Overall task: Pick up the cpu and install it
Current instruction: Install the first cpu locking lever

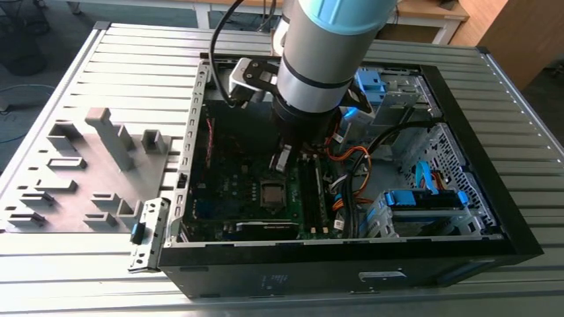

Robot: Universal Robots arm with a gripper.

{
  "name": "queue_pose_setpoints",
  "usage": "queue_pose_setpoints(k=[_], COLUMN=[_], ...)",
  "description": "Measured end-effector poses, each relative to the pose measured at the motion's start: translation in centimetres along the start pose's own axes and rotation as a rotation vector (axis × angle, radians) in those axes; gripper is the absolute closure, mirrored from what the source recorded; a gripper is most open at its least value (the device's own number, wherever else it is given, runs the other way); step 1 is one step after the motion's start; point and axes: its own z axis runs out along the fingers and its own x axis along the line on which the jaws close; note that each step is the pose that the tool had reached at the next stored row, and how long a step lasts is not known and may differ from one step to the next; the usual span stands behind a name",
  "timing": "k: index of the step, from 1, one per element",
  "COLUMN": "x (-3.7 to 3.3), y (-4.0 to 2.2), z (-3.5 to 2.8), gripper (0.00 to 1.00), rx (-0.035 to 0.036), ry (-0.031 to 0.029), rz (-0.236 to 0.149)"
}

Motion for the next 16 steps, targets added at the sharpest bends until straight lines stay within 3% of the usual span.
queue_pose_setpoints(k=[5, 16], x=[-0.18, -1.18], y=[-0.02, -0.92], z=[-0.15, -0.18], gripper=[0.89, 0.89], rx=[-0.0011, -0.0025], ry=[-0.0033, -0.0074], rz=[0.000, -0.001])
